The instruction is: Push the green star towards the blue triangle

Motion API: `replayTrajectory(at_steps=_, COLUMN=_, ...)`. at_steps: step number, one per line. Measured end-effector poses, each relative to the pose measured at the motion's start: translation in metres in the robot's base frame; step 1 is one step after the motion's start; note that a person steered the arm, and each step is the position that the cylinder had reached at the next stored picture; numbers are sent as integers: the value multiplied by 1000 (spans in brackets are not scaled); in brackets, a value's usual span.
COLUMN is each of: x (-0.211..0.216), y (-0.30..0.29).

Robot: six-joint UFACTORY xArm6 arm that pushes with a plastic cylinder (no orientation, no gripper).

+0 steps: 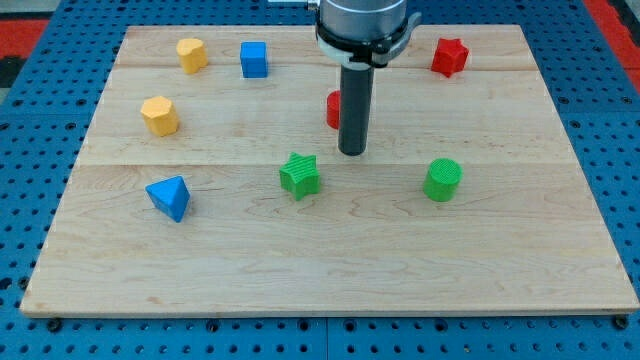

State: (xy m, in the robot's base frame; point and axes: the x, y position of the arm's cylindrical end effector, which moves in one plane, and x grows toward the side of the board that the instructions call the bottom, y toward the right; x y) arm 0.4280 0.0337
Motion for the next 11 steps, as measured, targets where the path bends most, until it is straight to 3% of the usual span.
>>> replayTrajectory(at_steps=3, x=37, y=0)
replayTrajectory(at_steps=5, x=37, y=-5)
replayTrajectory(at_steps=8, x=37, y=-91)
replayTrajectory(at_steps=11, x=79, y=-89)
